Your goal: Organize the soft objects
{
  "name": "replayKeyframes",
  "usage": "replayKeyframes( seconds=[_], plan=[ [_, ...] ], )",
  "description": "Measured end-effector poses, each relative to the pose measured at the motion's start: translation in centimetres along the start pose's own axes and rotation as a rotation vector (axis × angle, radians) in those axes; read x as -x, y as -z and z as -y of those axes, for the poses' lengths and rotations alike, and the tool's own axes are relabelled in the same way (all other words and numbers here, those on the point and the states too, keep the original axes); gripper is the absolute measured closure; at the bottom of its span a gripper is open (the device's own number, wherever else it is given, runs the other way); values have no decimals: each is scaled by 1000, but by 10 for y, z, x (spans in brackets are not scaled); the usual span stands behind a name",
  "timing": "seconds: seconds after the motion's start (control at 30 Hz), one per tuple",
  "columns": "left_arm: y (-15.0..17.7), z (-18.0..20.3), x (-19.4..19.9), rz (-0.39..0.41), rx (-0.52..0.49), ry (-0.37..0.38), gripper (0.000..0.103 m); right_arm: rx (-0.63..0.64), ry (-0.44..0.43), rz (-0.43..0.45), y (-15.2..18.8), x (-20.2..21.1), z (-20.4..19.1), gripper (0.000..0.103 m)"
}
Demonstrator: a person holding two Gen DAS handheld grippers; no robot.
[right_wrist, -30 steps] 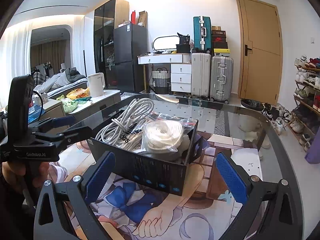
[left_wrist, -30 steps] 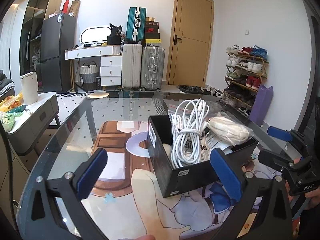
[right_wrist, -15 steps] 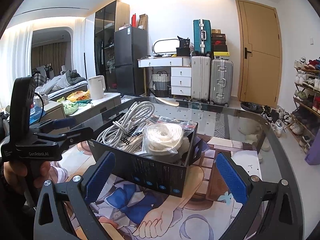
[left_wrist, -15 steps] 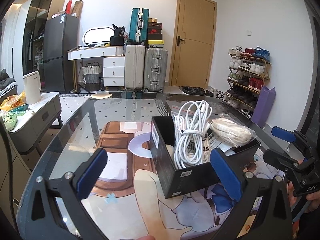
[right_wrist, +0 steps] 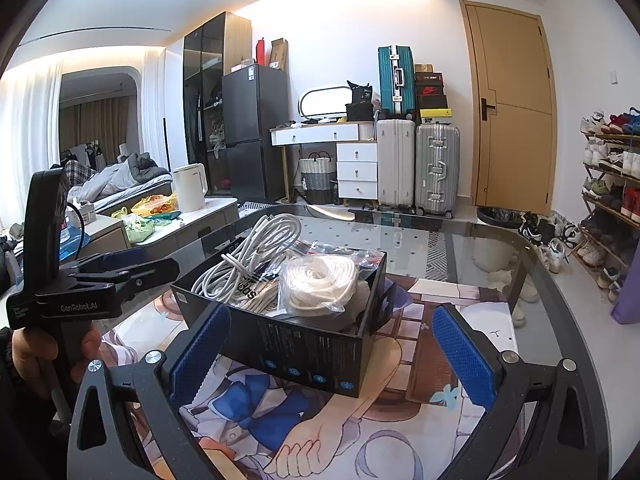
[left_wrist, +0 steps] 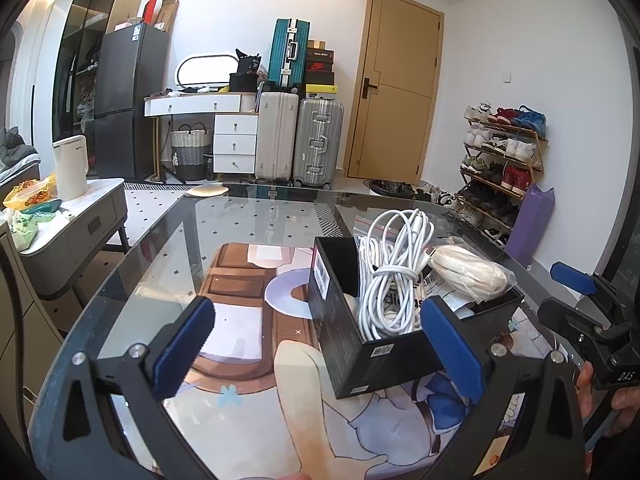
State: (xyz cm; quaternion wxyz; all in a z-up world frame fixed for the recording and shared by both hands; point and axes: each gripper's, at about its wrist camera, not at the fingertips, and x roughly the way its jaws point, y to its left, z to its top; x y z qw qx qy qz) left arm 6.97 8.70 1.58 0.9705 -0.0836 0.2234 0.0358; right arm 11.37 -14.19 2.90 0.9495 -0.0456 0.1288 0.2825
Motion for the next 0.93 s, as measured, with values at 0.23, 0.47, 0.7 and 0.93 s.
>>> replayKeyframes(
  seconds=[0.23, 0.47, 0.7, 0.93],
  plan=[
    [1, 0, 1, 3, 2, -1, 0, 2, -3, 0, 0, -1, -1, 0],
    [0, 0, 1, 2, 0, -4, 0, 3, -2, -2, 0, -1, -1, 0],
    [0, 0, 1, -5, 1, -6, 0, 0, -5, -7, 1, -2, -1, 0],
    [0, 1, 1, -2, 0, -4, 0, 1, -5, -7, 1, -2, -2, 0]
  ],
)
